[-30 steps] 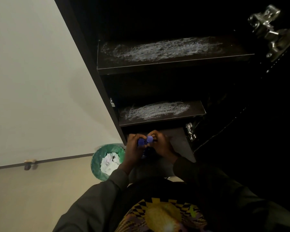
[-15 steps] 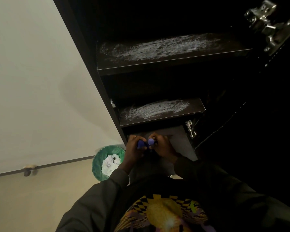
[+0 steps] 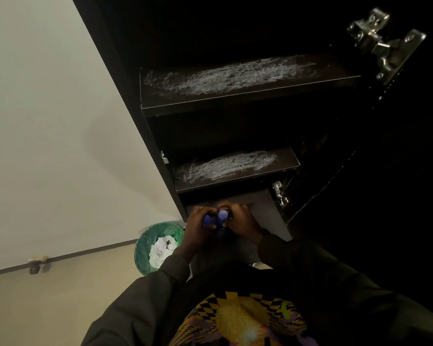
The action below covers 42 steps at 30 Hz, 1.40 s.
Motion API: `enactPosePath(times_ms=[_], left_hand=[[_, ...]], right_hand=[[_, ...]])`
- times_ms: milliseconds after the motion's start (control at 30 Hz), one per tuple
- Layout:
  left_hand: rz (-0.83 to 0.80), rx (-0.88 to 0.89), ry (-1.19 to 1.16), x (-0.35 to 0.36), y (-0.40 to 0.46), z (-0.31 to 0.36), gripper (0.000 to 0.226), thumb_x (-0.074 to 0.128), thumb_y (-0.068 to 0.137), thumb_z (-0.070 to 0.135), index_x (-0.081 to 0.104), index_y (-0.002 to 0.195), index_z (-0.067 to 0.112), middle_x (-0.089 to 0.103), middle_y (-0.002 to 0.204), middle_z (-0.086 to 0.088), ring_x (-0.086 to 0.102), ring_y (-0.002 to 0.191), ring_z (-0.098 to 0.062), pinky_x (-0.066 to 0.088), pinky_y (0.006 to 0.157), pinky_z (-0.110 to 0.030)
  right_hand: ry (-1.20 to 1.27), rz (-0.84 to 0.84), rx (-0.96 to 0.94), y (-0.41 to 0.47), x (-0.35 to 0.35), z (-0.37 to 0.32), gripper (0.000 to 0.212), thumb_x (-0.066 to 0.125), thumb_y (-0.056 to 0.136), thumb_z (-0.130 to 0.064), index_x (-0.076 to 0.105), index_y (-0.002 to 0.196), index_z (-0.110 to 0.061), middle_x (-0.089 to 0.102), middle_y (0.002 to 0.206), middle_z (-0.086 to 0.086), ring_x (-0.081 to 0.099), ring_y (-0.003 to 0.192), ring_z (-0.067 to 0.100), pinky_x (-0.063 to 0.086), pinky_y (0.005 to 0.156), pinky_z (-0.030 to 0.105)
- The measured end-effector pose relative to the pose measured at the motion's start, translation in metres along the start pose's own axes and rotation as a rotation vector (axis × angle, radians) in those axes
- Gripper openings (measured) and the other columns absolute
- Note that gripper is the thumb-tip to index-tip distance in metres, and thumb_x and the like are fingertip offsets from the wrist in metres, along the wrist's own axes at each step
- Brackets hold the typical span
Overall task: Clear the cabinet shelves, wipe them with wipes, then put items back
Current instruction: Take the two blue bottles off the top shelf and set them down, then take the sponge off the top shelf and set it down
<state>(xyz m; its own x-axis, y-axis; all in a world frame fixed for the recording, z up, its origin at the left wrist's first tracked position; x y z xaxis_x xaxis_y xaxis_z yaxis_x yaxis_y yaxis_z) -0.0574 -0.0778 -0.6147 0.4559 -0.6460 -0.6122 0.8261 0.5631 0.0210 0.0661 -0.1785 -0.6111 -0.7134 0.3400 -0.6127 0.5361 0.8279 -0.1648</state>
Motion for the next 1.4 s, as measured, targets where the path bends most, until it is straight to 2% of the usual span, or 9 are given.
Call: enactPosePath(times_ms=[233,333,433,500,600,733,1033,1233,1400], left_hand=[[0.019,0.057,-0.019,-0.004,0.0,0.006,0.039,0.077,0.07,0.011,0.067,0.108,0.011,0.063,0.109,0.001,0.055,0.1,-0.013,0.046,0.089,-0.028],[0.042,0.045,-0.002,-0.005,0.001,0.006,0.045,0.081,0.067,0.012,0.066,0.109,0.013,0.063,0.111,0.001,0.055,0.1,-0.011,0.047,0.09,-0.026],[0.114,0.009,0.049,-0.012,0.006,0.018,0.043,0.078,0.076,0.029,0.064,0.115,0.015,0.06,0.117,0.0,0.052,0.104,-0.006,0.033,0.09,-0.003],[0.214,0.027,0.068,-0.024,0.007,0.038,0.038,0.073,0.083,0.032,0.064,0.116,0.015,0.059,0.119,0.001,0.051,0.105,-0.003,0.03,0.092,0.0],[0.371,0.098,0.001,-0.05,0.009,0.079,0.022,0.066,0.089,0.025,0.065,0.108,0.016,0.063,0.11,0.003,0.059,0.1,-0.007,0.048,0.091,-0.019],[0.487,0.184,-0.135,-0.085,0.011,0.133,0.015,0.054,0.091,0.023,0.066,0.095,0.014,0.064,0.092,0.003,0.062,0.083,-0.012,0.054,0.07,-0.038],[0.667,0.64,-0.341,-0.191,0.026,0.293,0.03,0.046,0.095,0.017,0.069,0.081,0.005,0.066,0.08,0.0,0.064,0.073,-0.012,0.049,0.062,-0.024],[0.796,0.792,-0.254,-0.286,0.05,0.396,0.022,0.047,0.098,0.018,0.067,0.096,0.007,0.067,0.092,-0.004,0.065,0.085,-0.019,0.054,0.068,-0.046],[0.899,0.875,0.022,-0.344,0.059,0.49,0.014,0.06,0.091,0.021,0.065,0.1,0.011,0.065,0.098,0.002,0.062,0.089,-0.004,0.053,0.08,-0.02]], right_hand=[[0.013,-0.046,0.009,0.002,-0.001,-0.004,0.061,0.058,0.071,-0.046,0.06,0.127,-0.023,0.068,0.122,0.0,0.061,0.115,0.013,0.048,0.099,0.029],[-0.007,-0.066,0.016,0.002,-0.004,-0.007,0.065,0.067,0.077,-0.028,0.049,0.139,-0.026,0.063,0.131,0.001,0.058,0.122,0.016,0.047,0.103,0.036],[0.077,0.04,0.004,-0.006,-0.019,-0.026,0.056,0.066,0.083,-0.012,0.054,0.137,-0.021,0.064,0.129,0.002,0.056,0.118,0.006,0.039,0.099,0.007],[0.144,0.098,-0.037,-0.011,-0.029,-0.045,0.055,0.063,0.084,-0.001,0.056,0.136,-0.016,0.062,0.131,0.002,0.053,0.117,0.0,0.035,0.096,0.0],[0.302,0.167,-0.06,-0.015,-0.05,-0.068,0.059,0.058,0.083,0.012,0.056,0.135,-0.016,0.061,0.132,-0.001,0.055,0.12,-0.002,0.045,0.103,0.019],[0.432,0.284,-0.129,-0.022,-0.091,-0.112,0.047,0.06,0.088,0.006,0.061,0.129,-0.017,0.07,0.111,-0.002,0.066,0.104,0.004,0.056,0.089,0.025],[0.511,0.51,-0.589,-0.051,-0.215,-0.248,0.038,0.063,0.089,0.004,0.065,0.12,-0.018,0.073,0.104,-0.004,0.07,0.1,0.012,0.058,0.081,0.028],[0.534,0.691,-0.935,-0.053,-0.321,-0.343,0.031,0.062,0.091,-0.006,0.063,0.121,-0.013,0.072,0.107,0.004,0.07,0.101,0.02,0.057,0.085,0.051],[0.387,0.879,-1.047,-0.046,-0.401,-0.412,0.029,0.066,0.088,-0.008,0.064,0.117,-0.009,0.07,0.107,0.003,0.069,0.098,0.012,0.058,0.084,0.04]])
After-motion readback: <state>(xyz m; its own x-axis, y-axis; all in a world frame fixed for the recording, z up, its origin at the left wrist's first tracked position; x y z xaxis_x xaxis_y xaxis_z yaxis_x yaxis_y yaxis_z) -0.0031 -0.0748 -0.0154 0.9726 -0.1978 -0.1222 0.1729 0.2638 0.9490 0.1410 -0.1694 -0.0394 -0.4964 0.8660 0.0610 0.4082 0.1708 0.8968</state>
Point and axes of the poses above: each hand's wrist, its own y-axis towards the middle knuckle, its own x-axis out of the palm, z = x × y, the point moved 5 cm from there along y, towards the middle knuckle
